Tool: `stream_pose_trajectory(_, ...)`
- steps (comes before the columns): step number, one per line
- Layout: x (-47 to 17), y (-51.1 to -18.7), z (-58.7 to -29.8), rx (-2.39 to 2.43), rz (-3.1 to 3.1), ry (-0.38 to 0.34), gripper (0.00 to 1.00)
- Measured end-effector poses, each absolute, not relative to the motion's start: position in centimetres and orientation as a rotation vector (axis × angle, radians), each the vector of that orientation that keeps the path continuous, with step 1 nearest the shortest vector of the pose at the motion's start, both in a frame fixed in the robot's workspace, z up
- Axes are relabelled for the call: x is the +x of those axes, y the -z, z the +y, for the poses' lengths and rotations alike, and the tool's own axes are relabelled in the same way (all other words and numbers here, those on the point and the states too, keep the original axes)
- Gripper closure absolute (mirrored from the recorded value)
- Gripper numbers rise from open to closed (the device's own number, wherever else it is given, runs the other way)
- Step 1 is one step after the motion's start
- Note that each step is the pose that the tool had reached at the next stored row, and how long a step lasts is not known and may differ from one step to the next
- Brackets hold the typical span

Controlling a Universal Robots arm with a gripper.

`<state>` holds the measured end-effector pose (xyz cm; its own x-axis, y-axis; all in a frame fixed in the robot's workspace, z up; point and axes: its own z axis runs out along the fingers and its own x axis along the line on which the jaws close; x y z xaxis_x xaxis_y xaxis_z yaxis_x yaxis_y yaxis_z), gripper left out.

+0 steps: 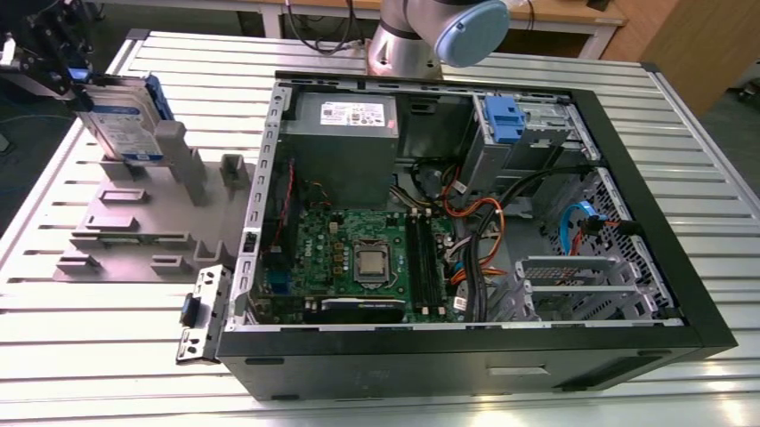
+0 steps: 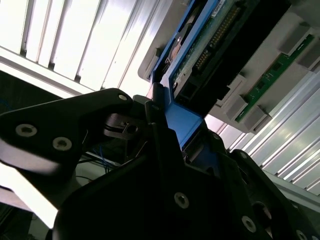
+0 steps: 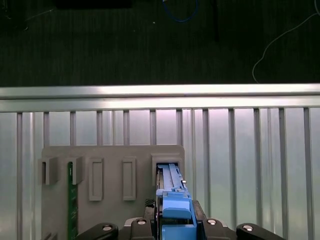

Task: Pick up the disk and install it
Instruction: 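Pick up the disk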

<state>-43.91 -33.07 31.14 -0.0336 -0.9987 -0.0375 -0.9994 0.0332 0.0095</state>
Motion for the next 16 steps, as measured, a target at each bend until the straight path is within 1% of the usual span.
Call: stream_pose_trajectory(16, -43.91, -31.57, -33.07, -2.171, 2.245, -0.049, 0.64)
